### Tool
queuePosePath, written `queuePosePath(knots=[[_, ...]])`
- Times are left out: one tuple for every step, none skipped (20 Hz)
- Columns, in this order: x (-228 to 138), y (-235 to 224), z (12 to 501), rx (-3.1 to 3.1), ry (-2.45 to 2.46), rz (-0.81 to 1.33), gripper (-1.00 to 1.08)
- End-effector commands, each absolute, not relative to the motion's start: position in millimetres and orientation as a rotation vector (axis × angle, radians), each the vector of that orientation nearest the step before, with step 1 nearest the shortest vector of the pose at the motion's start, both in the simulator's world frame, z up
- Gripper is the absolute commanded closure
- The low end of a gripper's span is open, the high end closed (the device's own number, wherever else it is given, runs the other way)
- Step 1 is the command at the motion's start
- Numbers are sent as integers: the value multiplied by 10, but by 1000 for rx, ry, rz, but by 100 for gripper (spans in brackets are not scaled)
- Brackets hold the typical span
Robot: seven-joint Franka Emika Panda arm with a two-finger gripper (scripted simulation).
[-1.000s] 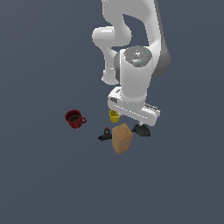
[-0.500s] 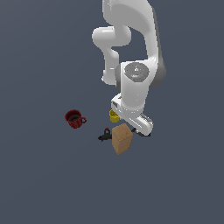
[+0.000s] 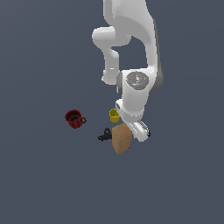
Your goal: Pick up a designated object from a clutter of objects.
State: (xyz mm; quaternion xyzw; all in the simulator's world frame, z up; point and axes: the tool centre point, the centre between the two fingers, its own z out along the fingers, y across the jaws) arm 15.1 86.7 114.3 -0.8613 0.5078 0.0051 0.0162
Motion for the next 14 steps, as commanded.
queuePosePath(knots=[[90, 797, 977, -2641, 1676, 27, -92], [87, 793, 950, -2626, 1702, 24, -92], [83, 789, 925, -2613, 1726, 21, -92], [80, 785, 902, -2600, 1748, 18, -92], [78, 781, 882, -2589, 1768, 15, -92], [75, 778, 863, -2578, 1785, 12, -92], [73, 775, 847, -2568, 1801, 10, -92], [70, 772, 832, -2560, 1815, 8, -92], [69, 769, 820, -2552, 1827, 6, -92], [67, 767, 809, -2546, 1838, 4, -92], [66, 765, 801, -2541, 1846, 2, -92], [65, 763, 794, -2537, 1852, 1, -92], [64, 762, 789, -2534, 1857, 1, -92], [64, 761, 786, -2532, 1860, 0, -92]])
